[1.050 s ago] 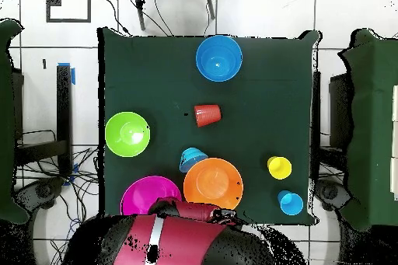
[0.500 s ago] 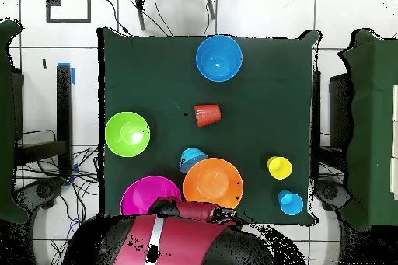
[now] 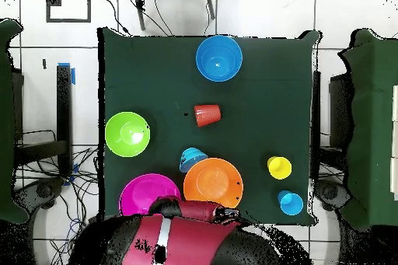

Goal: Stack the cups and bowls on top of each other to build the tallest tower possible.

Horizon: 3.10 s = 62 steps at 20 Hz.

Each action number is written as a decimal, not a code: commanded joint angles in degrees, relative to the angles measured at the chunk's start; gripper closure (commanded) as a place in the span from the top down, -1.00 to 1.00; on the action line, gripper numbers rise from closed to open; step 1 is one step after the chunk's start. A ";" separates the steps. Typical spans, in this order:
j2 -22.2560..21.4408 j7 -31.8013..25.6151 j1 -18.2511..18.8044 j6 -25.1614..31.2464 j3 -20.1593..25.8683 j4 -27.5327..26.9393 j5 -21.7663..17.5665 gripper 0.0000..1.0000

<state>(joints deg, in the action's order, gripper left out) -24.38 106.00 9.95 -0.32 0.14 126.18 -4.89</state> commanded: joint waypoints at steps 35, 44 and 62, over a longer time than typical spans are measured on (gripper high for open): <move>-22.36 5.00 0.53 35.42 4.89 -9.53 4.28 -1.00; -27.07 0.76 3.90 43.09 6.51 -10.45 4.00 -1.00; -17.56 -3.61 10.38 41.46 10.92 -19.88 1.23 -1.00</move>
<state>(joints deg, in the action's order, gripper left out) -50.32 106.00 18.70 39.77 4.63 114.66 -1.06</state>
